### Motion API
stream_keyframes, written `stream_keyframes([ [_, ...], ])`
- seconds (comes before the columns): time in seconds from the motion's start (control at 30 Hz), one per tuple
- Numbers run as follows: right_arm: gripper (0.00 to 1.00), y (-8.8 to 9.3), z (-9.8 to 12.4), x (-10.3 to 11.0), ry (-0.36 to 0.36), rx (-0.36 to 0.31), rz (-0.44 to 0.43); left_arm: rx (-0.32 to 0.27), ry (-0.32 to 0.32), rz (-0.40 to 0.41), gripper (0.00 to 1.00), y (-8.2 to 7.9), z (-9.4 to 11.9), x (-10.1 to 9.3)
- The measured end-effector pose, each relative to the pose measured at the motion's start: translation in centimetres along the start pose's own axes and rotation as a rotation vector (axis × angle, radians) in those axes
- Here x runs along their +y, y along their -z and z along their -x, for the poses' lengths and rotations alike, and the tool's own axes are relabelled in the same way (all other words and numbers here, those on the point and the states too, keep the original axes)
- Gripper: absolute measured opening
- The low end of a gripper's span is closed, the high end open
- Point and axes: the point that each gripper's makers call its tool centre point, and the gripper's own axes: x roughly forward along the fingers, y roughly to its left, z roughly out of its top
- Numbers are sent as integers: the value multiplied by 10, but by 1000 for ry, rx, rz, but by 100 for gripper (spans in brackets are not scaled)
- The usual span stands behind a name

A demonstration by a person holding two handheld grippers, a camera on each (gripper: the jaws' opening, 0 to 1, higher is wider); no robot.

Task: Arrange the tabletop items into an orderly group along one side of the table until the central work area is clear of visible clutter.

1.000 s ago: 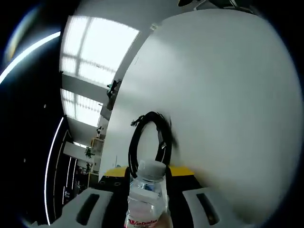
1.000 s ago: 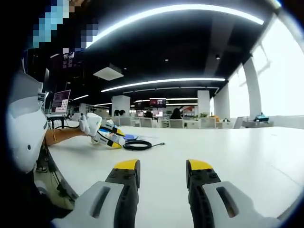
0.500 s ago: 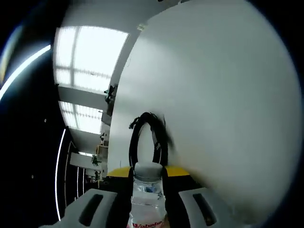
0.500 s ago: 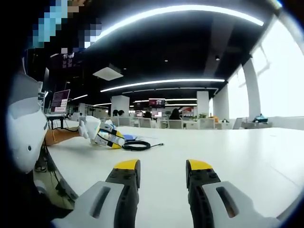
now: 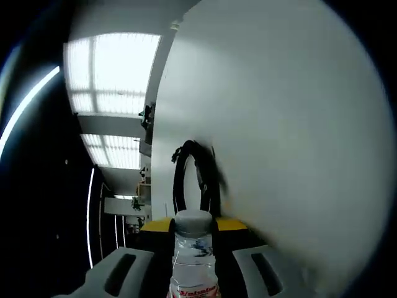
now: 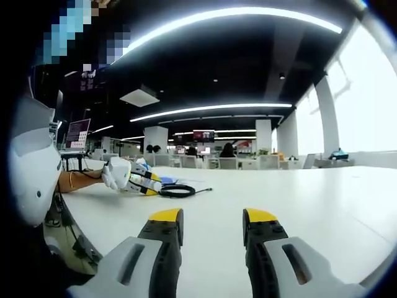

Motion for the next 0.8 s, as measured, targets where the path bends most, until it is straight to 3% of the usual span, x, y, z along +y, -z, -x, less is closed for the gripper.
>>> stream_keyframes([
  [0.13, 36, 1, 0, -1, 2, 1, -2, -4, -4, -3, 21, 0, 1, 0],
  [0.17, 36, 1, 0, -1, 3, 1, -2, -21, -37, 20, 21, -2, 4, 4],
  [0.27, 36, 1, 0, -1, 2, 1, -4, -24, -53, 43, 21, -2, 9, 8],
  [0.47, 36, -4, 1, -1, 1, -7, 3, -47, -108, 157, 21, -2, 20, 28],
  [0.8, 36, -6, 2, -1, -3, -13, -3, -57, -154, 330, 21, 15, 30, 58],
])
